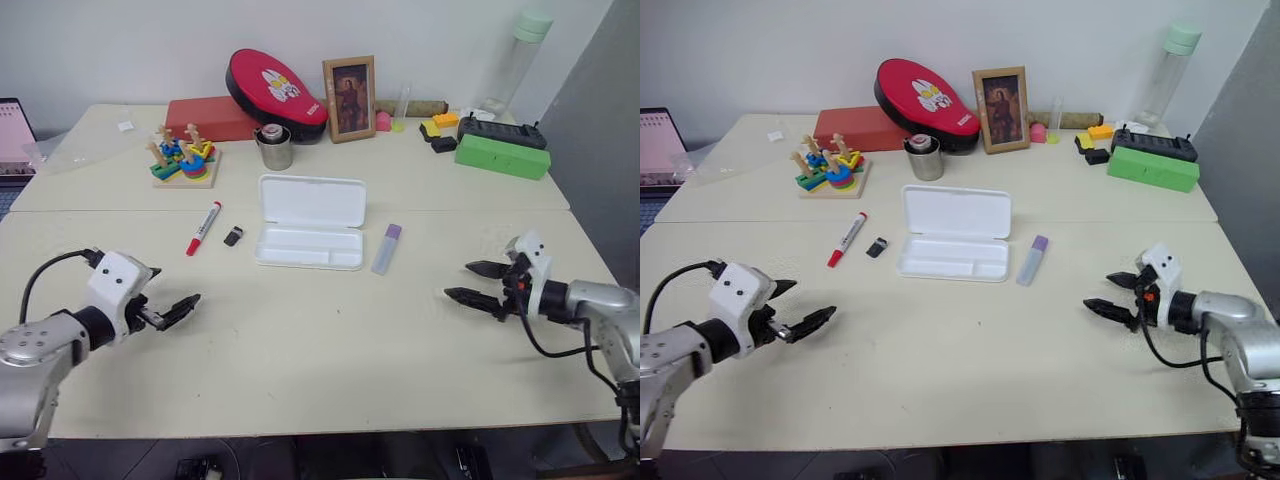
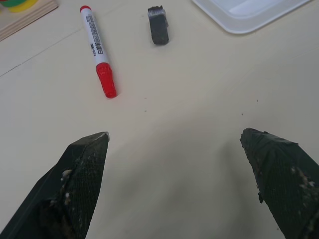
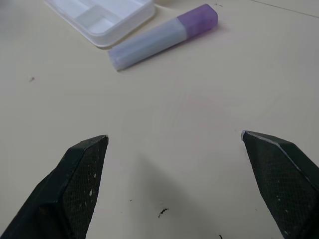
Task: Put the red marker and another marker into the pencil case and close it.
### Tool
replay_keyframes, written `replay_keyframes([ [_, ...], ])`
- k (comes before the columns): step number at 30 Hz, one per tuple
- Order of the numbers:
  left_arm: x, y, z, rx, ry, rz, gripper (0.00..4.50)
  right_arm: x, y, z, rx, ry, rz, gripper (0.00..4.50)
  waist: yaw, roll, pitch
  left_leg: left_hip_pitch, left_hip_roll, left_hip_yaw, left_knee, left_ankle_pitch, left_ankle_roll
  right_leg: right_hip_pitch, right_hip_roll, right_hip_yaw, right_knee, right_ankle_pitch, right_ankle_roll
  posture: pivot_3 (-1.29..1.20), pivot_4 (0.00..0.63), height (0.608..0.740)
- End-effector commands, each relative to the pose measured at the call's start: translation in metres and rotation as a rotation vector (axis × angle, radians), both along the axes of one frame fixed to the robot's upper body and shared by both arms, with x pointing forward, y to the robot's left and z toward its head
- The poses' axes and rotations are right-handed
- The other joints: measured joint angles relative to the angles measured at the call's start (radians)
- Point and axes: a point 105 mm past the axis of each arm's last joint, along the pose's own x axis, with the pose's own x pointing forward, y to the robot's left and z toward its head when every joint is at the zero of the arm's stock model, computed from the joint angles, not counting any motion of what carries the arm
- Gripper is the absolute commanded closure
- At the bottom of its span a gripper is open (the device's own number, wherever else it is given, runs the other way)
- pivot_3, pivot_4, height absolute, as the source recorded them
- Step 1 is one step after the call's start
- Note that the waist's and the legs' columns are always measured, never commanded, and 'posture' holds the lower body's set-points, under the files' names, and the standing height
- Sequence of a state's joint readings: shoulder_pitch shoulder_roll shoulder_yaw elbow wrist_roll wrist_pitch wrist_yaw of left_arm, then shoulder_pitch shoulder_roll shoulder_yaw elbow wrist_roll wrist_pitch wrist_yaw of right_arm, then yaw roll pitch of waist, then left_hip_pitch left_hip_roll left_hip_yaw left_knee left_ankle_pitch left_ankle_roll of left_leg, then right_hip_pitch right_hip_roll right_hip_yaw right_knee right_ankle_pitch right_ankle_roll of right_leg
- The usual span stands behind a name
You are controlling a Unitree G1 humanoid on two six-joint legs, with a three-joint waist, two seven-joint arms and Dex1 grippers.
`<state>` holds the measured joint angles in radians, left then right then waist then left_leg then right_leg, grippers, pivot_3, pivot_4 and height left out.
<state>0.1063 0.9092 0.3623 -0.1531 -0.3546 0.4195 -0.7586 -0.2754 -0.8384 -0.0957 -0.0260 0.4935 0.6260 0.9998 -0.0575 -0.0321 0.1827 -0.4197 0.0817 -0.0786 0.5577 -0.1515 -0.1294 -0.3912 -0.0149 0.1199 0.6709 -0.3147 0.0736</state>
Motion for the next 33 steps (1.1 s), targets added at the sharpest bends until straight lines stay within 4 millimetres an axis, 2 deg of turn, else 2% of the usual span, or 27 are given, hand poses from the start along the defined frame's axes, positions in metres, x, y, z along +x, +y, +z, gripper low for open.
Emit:
replay_keyframes([
  [1, -0.002, 0.004, 0.012, 0.039, -0.015, -0.013, 0.0, -0.003, 0.006, 0.013, -0.012, -0.024, 0.056, 0.01, 0.0, 0.0, 0.0, 0.0, 0.0, 0.0, 0.0, 0.0, 0.0, 0.0, 0.0, 0.0, 0.0, 0.0, 0.0, 0.0, 0.15, 0.74],
  [9, -0.004, 0.004, 0.015, 0.057, 0.0, -0.021, 0.0, -0.006, 0.009, 0.008, -0.034, -0.006, 0.088, 0.01, 0.0, 0.0, 0.0, -0.007, 0.0, 0.0, 0.0, 0.0, 0.0, -0.007, 0.0, 0.0, 0.002, 0.001, 0.002, 0.0, 0.15, 0.74],
  [16, -0.009, 0.004, 0.012, 0.069, 0.03, -0.012, 0.0, -0.002, 0.01, 0.007, -0.026, -0.012, 0.089, 0.01, 0.0, 0.0, 0.0, -0.011, 0.0, 0.0, 0.001, 0.0, 0.0, -0.014, 0.0, 0.0, 0.005, 0.003, 0.006, 0.0, 0.15, 0.74],
  [27, -0.011, 0.001, 0.004, 0.076, 0.045, -0.004, 0.0, -0.004, 0.015, 0.002, -0.024, 0.006, 0.11, 0.01, 0.0, 0.0, 0.0, -0.011, 0.0, 0.0, 0.002, 0.0, 0.0, -0.014, 0.001, 0.0, 0.008, 0.003, 0.006, 0.0, 0.15, 0.74],
  [31, -0.008, -0.001, 0.011, 0.058, 0.013, 0.001, 0.0, -0.004, 0.017, 0.005, -0.019, 0.0, 0.128, 0.01, 0.0, 0.0, 0.0, -0.011, 0.0, 0.0, 0.003, 0.0, 0.0, -0.014, 0.001, 0.0, 0.008, 0.004, 0.006, 0.0, 0.15, 0.74],
  [33, -0.007, -0.002, 0.013, 0.028, -0.006, 0.004, 0.0, 0.0, 0.026, 0.013, 0.006, -0.028, 0.149, 0.01, 0.0, 0.0, 0.0, -0.011, 0.0, 0.0, 0.003, 0.0, 0.0, -0.013, 0.001, 0.0, 0.008, 0.004, 0.006, 0.0, 0.15, 0.74],
])
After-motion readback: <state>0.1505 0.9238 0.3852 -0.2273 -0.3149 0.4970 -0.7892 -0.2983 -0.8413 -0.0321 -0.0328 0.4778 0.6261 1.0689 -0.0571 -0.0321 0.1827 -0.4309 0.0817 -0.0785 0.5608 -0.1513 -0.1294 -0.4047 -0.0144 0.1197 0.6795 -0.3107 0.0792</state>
